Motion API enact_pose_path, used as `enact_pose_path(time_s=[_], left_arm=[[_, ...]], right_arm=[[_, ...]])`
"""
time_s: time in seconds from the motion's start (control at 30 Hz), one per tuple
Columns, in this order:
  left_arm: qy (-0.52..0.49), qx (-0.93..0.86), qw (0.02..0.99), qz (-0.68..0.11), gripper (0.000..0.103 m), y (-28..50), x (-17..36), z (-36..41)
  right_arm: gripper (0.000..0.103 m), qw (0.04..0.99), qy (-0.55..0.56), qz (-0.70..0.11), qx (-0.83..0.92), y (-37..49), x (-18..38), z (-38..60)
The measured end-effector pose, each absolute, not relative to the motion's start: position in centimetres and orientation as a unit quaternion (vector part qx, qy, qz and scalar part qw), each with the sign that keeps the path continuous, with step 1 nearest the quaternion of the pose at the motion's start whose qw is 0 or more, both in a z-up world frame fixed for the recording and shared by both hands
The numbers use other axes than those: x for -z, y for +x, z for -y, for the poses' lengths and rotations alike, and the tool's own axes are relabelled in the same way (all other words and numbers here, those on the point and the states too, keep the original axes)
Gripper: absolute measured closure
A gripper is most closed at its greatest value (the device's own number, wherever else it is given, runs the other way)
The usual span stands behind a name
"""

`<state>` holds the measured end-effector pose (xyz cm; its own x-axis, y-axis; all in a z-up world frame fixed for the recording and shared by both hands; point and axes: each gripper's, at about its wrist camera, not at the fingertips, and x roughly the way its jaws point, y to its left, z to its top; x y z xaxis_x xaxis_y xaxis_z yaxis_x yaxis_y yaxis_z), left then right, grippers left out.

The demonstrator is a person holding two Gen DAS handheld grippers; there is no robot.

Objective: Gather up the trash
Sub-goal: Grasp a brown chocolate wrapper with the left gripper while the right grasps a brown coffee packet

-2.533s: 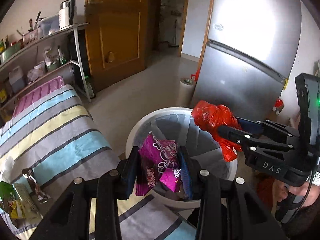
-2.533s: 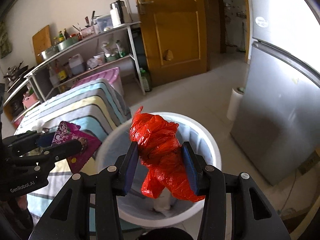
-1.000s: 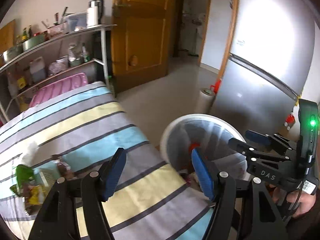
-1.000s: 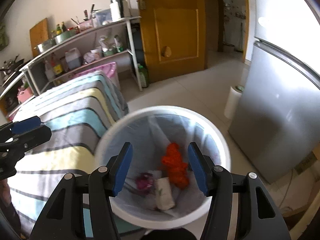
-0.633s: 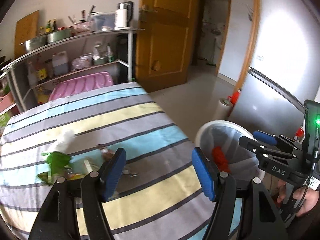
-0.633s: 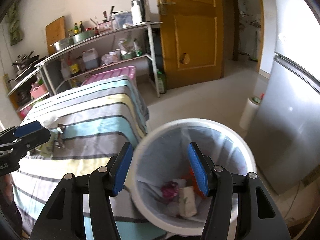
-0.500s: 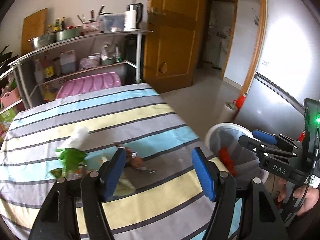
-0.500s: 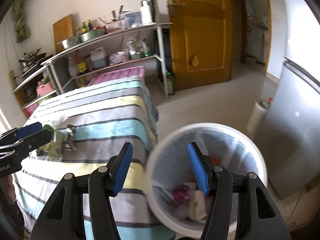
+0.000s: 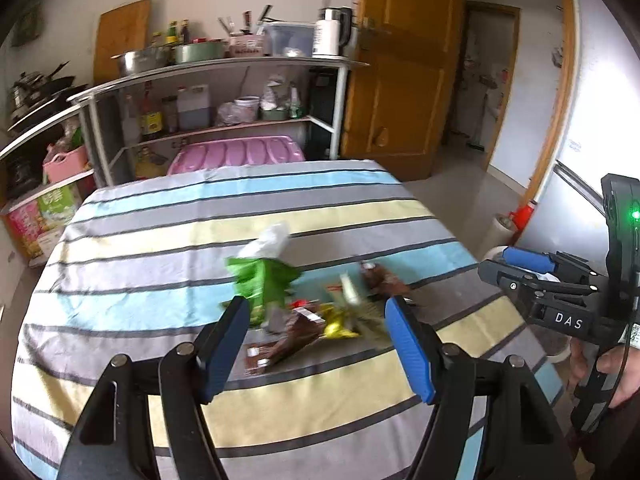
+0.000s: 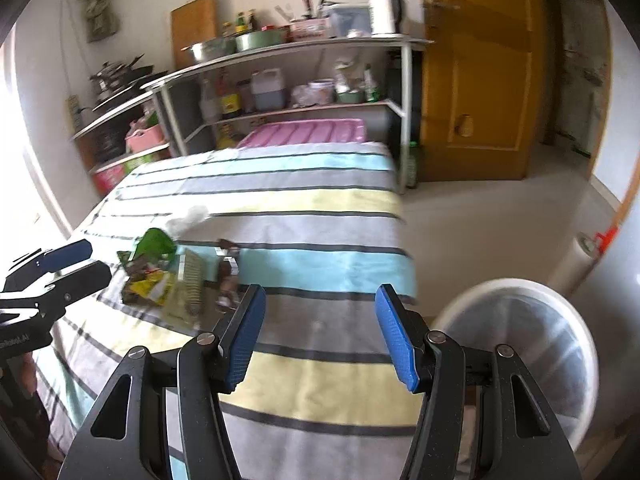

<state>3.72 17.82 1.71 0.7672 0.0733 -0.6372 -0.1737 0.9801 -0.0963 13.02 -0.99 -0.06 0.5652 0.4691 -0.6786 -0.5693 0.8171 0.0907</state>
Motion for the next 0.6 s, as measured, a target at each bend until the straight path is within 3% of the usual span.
enact_pose_path(time_s=[0.43,0.6], left_arm=[[-0.080,-0.051,0.923,-0.374,0.030,3.8,1.0,-20.9],[-0.064,-0.032,0.921,-0.384,0.030,4.8,1.6,-20.5]], right_arm=[[0.048,0.842,-0.097,-0.397,-0.353,14.5,1.7,-4.6],[0.060,0.830,-0.103,-0.418,-0.356,15.6,2.5,-5.8]])
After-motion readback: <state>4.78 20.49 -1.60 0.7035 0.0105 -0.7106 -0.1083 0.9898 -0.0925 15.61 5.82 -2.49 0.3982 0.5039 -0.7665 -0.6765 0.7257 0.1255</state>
